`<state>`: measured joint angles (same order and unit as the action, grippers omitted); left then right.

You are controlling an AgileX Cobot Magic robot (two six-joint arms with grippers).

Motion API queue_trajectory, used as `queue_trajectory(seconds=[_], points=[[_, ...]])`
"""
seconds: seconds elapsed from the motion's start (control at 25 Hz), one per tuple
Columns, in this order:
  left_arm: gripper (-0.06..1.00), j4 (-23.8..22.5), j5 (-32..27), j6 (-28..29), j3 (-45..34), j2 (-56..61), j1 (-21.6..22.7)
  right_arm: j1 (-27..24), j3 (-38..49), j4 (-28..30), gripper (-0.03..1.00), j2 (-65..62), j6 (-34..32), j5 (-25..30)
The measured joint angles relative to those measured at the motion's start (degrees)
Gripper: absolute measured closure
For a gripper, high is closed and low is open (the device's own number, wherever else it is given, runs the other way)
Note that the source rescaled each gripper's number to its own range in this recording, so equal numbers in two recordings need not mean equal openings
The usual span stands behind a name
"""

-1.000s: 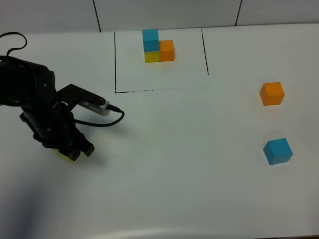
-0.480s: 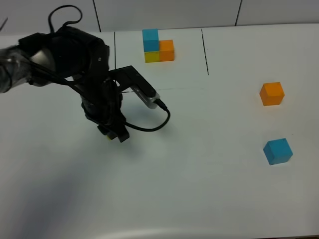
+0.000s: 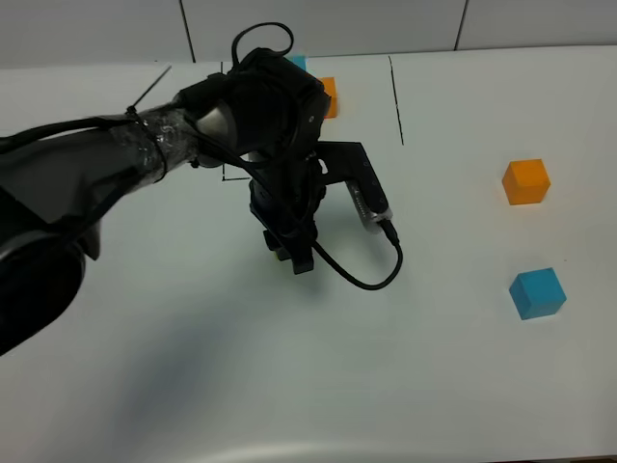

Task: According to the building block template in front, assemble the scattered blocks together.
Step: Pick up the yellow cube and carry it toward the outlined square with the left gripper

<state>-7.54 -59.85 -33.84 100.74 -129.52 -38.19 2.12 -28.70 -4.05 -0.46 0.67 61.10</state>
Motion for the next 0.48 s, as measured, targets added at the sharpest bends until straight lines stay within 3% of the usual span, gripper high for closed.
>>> queue_trajectory(seconds=[0.48], points=[[0.92, -0.48, 1.71, -1.74, 4.29, -5.73, -0.99, 0.00, 0.00, 0.00, 0.48, 0.00, -0.20, 0.00]])
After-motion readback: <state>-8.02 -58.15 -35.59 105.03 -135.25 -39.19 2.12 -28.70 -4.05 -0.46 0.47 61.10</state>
